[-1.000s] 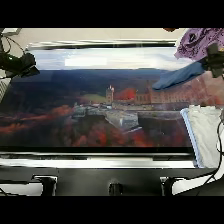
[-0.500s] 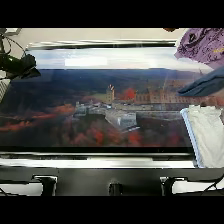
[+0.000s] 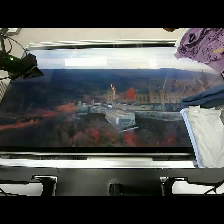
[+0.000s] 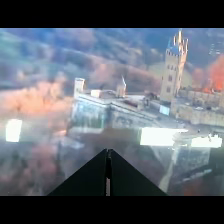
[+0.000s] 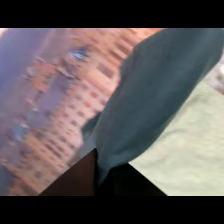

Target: Fold the clothes and pants, and hang the long-sleeved shirts on hangers.

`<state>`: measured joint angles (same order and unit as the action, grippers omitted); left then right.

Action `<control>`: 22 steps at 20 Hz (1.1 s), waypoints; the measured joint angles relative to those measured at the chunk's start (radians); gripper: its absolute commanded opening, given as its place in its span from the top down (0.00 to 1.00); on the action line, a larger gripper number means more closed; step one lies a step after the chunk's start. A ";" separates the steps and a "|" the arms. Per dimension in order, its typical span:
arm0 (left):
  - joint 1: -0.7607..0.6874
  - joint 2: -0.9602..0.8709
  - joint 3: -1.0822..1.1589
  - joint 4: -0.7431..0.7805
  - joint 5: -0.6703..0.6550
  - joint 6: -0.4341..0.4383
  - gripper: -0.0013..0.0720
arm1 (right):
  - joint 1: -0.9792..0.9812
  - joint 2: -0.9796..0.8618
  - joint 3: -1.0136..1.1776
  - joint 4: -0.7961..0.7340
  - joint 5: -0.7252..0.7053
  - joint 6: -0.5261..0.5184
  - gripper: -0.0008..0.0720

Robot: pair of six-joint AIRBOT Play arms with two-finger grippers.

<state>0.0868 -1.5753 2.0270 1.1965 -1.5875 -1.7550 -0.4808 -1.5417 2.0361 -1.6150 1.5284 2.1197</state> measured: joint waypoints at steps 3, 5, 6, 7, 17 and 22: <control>0.000 0.000 0.000 -0.006 -0.007 0.000 0.96 | 0.000 0.027 -0.051 -0.084 0.072 -0.067 0.96; 0.000 0.000 0.000 -0.009 -0.010 0.000 0.96 | 0.000 0.063 -0.137 -0.135 0.098 -0.102 0.95; 0.000 0.000 0.000 -0.009 -0.011 0.000 0.96 | 0.000 0.087 -0.191 -0.159 0.100 -0.112 0.96; 0.000 0.000 0.000 -0.010 -0.011 0.000 0.96 | 0.000 0.115 -0.254 -0.180 0.098 -0.119 0.95; 0.000 0.000 0.000 -0.011 -0.016 0.004 0.96 | 0.000 0.321 -0.848 -0.354 -0.016 -0.102 0.95; 0.000 0.000 0.000 -0.011 -0.018 0.004 0.96 | 0.000 0.355 -0.995 -0.413 -0.035 -0.092 0.95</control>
<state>0.0868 -1.5753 2.0270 1.1854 -1.6054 -1.7508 -0.4812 -1.1870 1.0416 -2.0277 1.4933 2.0274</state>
